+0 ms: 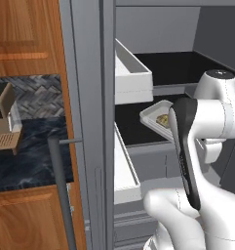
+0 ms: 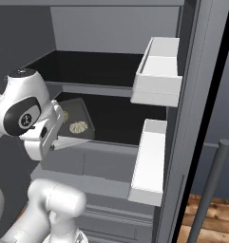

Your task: Place two dumplings into each of the tupperware containers and then place the containers in the fridge.

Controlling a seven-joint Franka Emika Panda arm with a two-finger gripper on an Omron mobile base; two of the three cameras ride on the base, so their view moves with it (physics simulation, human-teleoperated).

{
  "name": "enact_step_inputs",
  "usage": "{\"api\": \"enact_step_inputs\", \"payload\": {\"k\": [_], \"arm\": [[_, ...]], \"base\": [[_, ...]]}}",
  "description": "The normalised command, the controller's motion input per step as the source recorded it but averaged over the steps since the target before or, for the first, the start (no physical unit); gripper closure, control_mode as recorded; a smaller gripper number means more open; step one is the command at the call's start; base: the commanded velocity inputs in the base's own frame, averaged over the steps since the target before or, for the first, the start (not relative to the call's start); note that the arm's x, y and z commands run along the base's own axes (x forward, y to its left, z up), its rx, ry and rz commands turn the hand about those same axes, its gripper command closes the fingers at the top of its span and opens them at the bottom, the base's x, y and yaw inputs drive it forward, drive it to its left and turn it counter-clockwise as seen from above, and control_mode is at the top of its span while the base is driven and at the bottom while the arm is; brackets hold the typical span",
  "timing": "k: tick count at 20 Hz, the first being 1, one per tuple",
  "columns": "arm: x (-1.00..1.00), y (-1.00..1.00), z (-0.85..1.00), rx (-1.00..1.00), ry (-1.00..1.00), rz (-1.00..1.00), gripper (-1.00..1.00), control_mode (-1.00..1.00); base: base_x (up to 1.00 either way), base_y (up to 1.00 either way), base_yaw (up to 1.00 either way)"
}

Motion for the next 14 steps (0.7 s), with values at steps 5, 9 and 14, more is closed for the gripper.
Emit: {"api": "enact_step_inputs", "payload": {"k": [5,9,14], "arm": [[0.0,0.0,0.0,0.0,0.0,0.0,1.0,1.0],[0.0,0.0,0.0,0.0,0.0,0.0,1.0,-1.0],[-0.04,-0.16,0.01,0.0,-0.07,0.0,1.0,-1.0]], "base": [[0.03,-0.08,0.0],[0.0,0.0,0.0],[0.0,0.0,0.0]]}}
